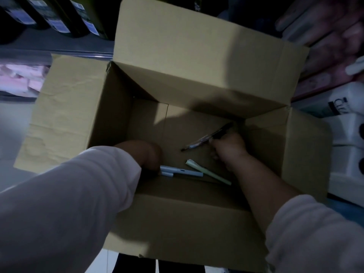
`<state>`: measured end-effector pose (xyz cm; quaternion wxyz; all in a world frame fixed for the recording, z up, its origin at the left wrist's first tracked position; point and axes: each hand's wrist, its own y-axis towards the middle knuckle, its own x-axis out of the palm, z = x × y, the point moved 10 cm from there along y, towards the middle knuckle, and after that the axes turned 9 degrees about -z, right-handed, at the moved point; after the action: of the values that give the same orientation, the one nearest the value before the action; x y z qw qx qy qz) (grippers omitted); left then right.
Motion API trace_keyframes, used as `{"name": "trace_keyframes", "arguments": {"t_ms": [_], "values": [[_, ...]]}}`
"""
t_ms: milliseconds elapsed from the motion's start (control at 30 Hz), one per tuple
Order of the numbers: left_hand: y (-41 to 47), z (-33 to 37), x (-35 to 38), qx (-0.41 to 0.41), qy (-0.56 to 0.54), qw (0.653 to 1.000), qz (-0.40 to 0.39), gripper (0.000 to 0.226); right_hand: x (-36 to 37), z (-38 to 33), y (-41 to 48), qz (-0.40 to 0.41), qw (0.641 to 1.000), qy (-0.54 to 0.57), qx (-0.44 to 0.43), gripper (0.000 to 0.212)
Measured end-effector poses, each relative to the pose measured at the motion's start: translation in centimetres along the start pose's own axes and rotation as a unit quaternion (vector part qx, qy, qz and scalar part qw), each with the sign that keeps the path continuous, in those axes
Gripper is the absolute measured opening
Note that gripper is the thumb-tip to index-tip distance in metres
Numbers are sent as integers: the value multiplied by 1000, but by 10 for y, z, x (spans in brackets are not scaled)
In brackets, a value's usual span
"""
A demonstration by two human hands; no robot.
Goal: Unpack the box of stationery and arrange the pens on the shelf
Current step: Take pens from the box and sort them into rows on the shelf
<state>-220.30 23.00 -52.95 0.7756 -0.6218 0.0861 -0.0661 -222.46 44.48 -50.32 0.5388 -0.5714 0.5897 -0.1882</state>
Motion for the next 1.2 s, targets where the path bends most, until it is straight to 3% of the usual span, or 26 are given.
{"name": "trace_keyframes", "arguments": {"t_ms": [33,100,200,267,400,533,633,767,900,1000,1133,1200], "values": [[-1,0,0,2,-1,1000,-1,43,-9,-15,-4,48,984,-162,-51,34],[-5,-2,-4,9,-18,1000,3,41,-3,-46,-19,85,908,-378,-160,47],[-14,-5,-17,28,-69,997,37,36,21,-60,-23,35,827,-515,-224,53],[-17,-6,-32,53,-111,988,93,30,23,-64,-19,56,800,-553,-226,44],[-28,-5,-50,99,-191,958,188,4,19,-65,-17,67,802,-554,-215,40],[-46,-15,-62,89,-224,934,266,2,20,-65,-15,37,826,-515,-225,38],[-60,-27,-70,50,-238,917,316,15,26,-54,-14,-25,844,-495,-203,67],[-65,-35,-71,34,-274,903,328,24,34,-47,-16,-41,826,-529,-190,104],[-59,-38,-64,46,-355,885,298,25,45,-44,-22,-46,785,-586,-197,112],[-57,-37,-61,62,-421,861,280,26,48,-44,-25,-38,754,-621,-208,101],[-57,-29,-52,84,-489,836,235,31,55,-50,-23,-39,748,-614,-250,55],[-55,-27,-46,80,-517,826,207,36,61,-48,-20,-60,741,-617,-257,43]]}}
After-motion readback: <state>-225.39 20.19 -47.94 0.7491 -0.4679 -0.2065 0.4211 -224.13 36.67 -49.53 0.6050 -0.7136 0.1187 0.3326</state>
